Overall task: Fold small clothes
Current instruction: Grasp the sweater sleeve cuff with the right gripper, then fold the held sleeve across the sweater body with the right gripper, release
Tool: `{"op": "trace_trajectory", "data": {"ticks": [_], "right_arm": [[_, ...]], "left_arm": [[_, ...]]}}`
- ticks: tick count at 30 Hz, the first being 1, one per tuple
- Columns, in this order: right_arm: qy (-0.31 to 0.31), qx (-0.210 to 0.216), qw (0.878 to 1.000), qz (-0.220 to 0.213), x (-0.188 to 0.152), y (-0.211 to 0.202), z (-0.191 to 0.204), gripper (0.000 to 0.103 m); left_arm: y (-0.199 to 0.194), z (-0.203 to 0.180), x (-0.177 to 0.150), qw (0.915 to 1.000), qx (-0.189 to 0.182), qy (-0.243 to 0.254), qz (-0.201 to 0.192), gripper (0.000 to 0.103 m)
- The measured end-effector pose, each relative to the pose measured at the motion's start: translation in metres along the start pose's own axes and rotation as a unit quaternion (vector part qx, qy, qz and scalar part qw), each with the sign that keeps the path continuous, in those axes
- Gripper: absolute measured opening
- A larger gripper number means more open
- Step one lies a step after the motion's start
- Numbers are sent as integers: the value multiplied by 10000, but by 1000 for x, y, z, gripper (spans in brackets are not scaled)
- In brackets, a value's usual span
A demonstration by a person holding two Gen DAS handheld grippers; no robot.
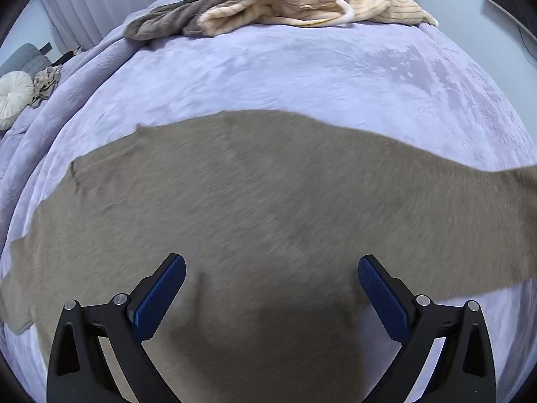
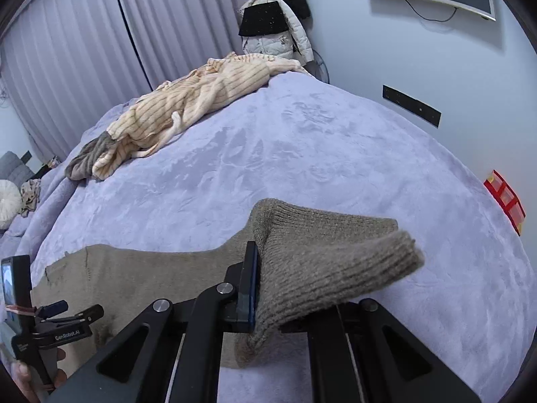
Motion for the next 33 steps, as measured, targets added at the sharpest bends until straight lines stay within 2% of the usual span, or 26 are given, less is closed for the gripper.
{"op": "trace_trajectory", "data": {"ticks": [3,7,14,25,29,33], "right_arm": [[-209,142,9997,-53,-3,-14,39,8],[-482,432,9979,-74,-12,-30,103,8],[-867,782,9932,-6,-44,-42,219,8],[-1470,1063,9827,383,-130,-36,371,8],[-1750,1117,9768,530,-170,-29,421,8],[-2056,1032,9702,761,-215,-11,454,8]], "left_arm": [[-3,24,-20,10000,47,-86,8,103],[-7,58,-46,9993,-93,-364,43,103],[-17,118,-83,9975,-116,-695,-7,103],[-35,230,-151,9875,-175,-1558,-150,103],[-41,258,-174,9827,-183,-1829,-216,103],[-41,280,-194,9781,-215,-2057,-229,103]]}}
Point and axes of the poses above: each gripper's, at about its wrist camera, not at the fingertips, and y roughly the way its jaws point, z to its left, x to its top, the point moved 7 cm from there along y, roughly the way its jaws point, and after that the axes turned 12 degrees about y, right-handed, at the moved point
